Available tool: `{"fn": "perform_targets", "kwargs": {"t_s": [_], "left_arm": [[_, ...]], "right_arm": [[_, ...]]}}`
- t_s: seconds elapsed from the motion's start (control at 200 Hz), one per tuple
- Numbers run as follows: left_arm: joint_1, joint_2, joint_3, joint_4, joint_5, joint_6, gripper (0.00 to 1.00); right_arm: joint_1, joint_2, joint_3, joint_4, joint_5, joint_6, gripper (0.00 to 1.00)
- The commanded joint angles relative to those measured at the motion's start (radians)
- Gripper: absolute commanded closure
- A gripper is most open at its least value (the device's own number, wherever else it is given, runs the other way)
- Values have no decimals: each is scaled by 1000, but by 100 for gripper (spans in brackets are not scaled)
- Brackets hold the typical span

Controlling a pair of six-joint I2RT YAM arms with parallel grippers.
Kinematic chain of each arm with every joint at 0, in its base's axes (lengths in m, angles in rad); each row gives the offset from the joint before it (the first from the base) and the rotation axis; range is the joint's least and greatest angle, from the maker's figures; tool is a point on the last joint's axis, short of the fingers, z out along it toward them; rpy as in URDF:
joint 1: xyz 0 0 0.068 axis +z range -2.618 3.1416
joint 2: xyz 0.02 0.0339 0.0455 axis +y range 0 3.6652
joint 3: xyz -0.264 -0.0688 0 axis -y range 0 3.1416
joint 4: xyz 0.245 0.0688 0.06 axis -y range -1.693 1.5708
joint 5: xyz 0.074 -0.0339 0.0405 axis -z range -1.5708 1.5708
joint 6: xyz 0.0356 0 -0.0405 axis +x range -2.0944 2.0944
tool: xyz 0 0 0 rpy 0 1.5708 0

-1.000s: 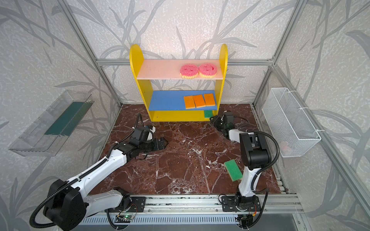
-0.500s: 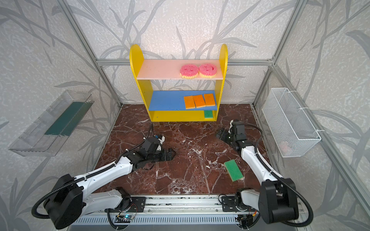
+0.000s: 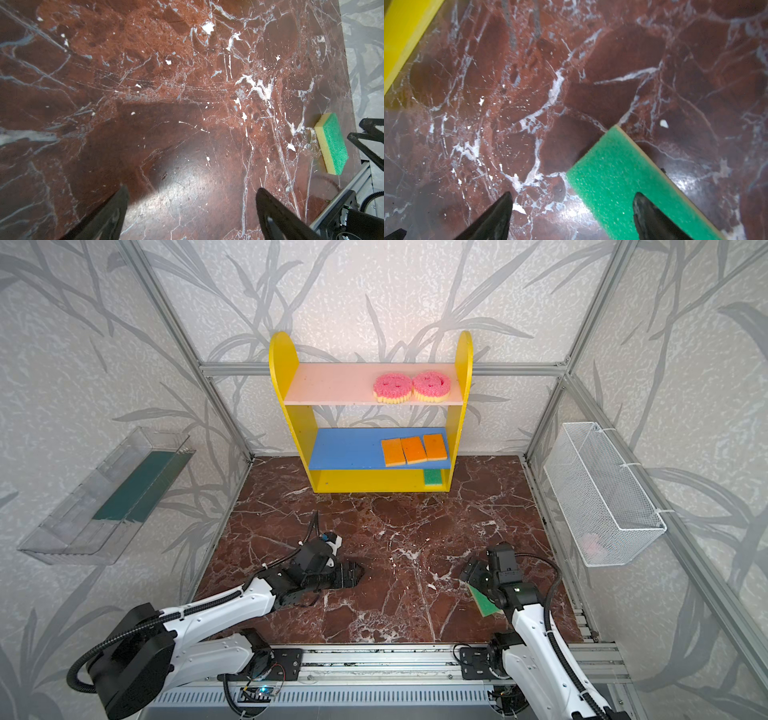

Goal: Arrange cleaning sponges on a shelf
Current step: Move the cleaning sponge to the center of the table.

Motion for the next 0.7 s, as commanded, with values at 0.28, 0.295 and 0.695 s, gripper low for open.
{"fn": "perform_targets", "kwargs": {"t_s": [0.28,0.295,0.695], "left_arm": [[-7,1,-34,61,-29,-32,3],[-6,0,-33,59,-30,-32,3],[-5,-70,-71,45,-73,-44,3]], "right_arm": [[137,282,13,230,-24,52,12],[146,299,22,243,-24,53,12],[289,827,430,442,-83,84,12]]}}
